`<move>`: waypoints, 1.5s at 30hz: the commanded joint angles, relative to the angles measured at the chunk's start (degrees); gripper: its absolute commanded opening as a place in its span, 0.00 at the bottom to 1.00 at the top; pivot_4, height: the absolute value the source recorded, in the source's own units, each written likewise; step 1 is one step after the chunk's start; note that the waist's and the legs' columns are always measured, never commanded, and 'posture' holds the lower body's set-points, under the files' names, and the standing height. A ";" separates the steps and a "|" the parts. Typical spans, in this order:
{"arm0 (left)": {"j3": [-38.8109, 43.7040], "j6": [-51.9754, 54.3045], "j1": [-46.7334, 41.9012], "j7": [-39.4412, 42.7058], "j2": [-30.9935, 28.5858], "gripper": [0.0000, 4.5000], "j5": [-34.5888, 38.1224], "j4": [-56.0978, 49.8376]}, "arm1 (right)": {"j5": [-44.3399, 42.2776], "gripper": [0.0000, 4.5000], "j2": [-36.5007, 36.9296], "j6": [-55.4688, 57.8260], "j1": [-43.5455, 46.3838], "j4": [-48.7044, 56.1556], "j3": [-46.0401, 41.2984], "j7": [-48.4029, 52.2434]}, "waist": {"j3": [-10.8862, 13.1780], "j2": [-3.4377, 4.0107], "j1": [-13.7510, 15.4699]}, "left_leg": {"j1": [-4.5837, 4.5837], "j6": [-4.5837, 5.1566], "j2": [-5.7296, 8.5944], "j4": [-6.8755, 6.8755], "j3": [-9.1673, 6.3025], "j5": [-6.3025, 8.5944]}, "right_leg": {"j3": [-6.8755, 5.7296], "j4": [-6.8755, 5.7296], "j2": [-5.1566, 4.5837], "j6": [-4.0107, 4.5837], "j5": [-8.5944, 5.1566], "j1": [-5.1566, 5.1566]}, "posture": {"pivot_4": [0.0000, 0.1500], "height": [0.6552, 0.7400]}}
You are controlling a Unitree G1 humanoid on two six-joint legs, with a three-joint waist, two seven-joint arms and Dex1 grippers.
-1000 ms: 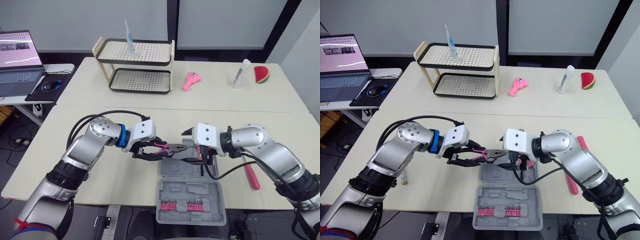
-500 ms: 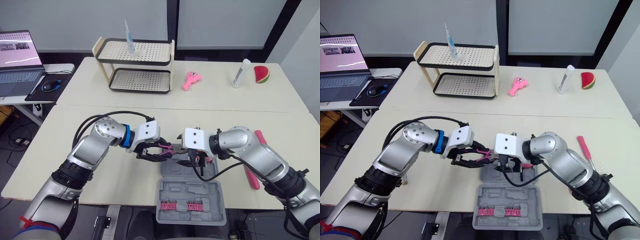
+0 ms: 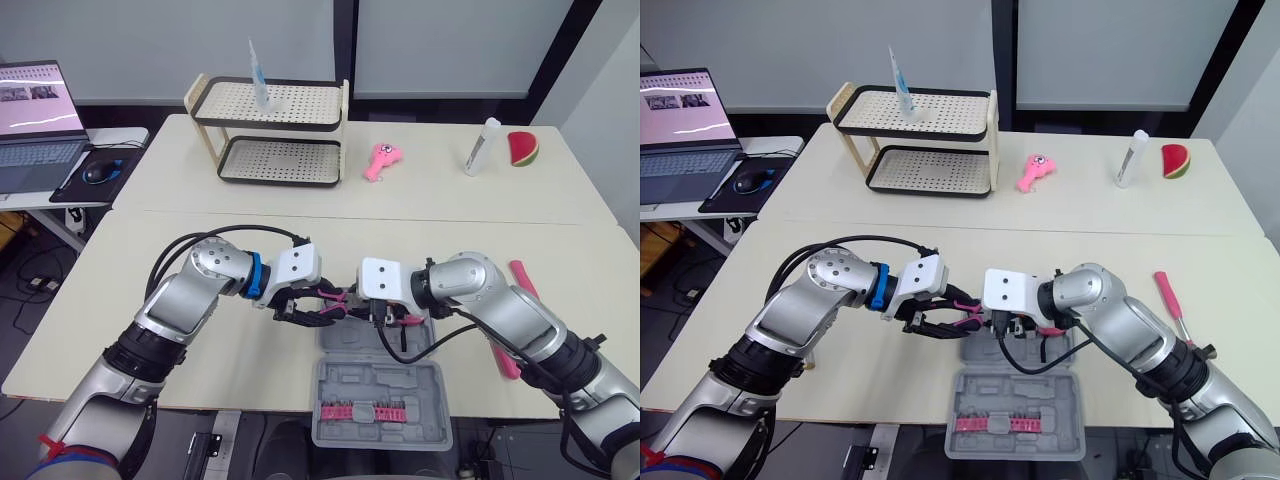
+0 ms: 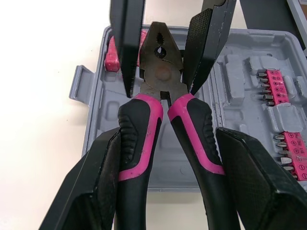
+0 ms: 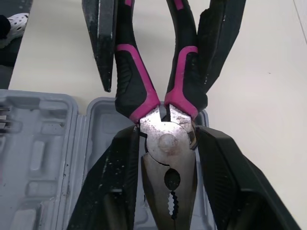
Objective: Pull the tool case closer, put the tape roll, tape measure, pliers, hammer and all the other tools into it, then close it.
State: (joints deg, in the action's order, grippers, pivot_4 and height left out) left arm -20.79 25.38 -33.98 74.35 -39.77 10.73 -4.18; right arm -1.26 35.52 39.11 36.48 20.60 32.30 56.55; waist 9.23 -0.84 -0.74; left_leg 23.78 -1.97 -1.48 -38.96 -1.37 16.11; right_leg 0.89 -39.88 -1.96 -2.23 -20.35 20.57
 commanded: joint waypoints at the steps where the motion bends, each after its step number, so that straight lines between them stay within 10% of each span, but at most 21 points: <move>1: 1.42 -0.22 -0.20 -0.08 0.30 0.60 1.10 -1.89 | 0.36 0.29 -0.02 -1.04 0.55 0.58 -0.97 0.29 | 0.00 0.00 -0.06 | 0.00 0.00 0.00 0.00 0.00 0.00 | 0.00 0.00 0.00 0.00 0.00 0.00 | 1.00 1.00; 6: 1.36 -1.31 -0.06 0.14 0.02 0.60 0.64 -1.76 | 0.48 0.29 0.09 -1.73 0.47 0.30 -1.12 0.73 | 0.00 0.00 -0.29 | 0.00 0.00 0.00 0.00 -0.02 0.00 | -0.01 -0.01 0.00 0.00 0.00 0.00 | 1.00 1.00; 12: 5.78 -6.34 2.39 1.06 -0.42 1.00 4.12 -2.02 | 0.87 0.29 2.33 -1.95 -0.32 0.96 -1.86 1.58 | 0.00 0.00 -0.55 | 0.00 -0.01 -0.01 0.00 -0.03 0.00 | -0.02 -0.02 -0.01 0.00 0.00 0.01 | 1.00 1.00; 45: 18.55 -21.16 20.54 7.96 -8.94 1.00 11.56 -2.35 | 8.31 0.29 9.65 0.35 -5.66 3.22 2.45 3.83 | -0.01 0.01 -0.82 | 0.01 0.13 -0.03 0.02 -0.03 0.08 | 0.01 -0.07 0.00 0.00 0.00 0.19 | 1.00 1.00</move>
State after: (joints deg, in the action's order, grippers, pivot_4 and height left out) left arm -3.33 4.87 -12.90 82.52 -47.91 22.35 -6.09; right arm 6.25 45.37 40.39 30.50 23.03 35.14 60.80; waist 9.22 -0.83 -1.56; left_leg 23.79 -1.84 -1.51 -38.93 -1.40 16.18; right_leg 0.91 -39.95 -1.96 -2.24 -20.35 20.76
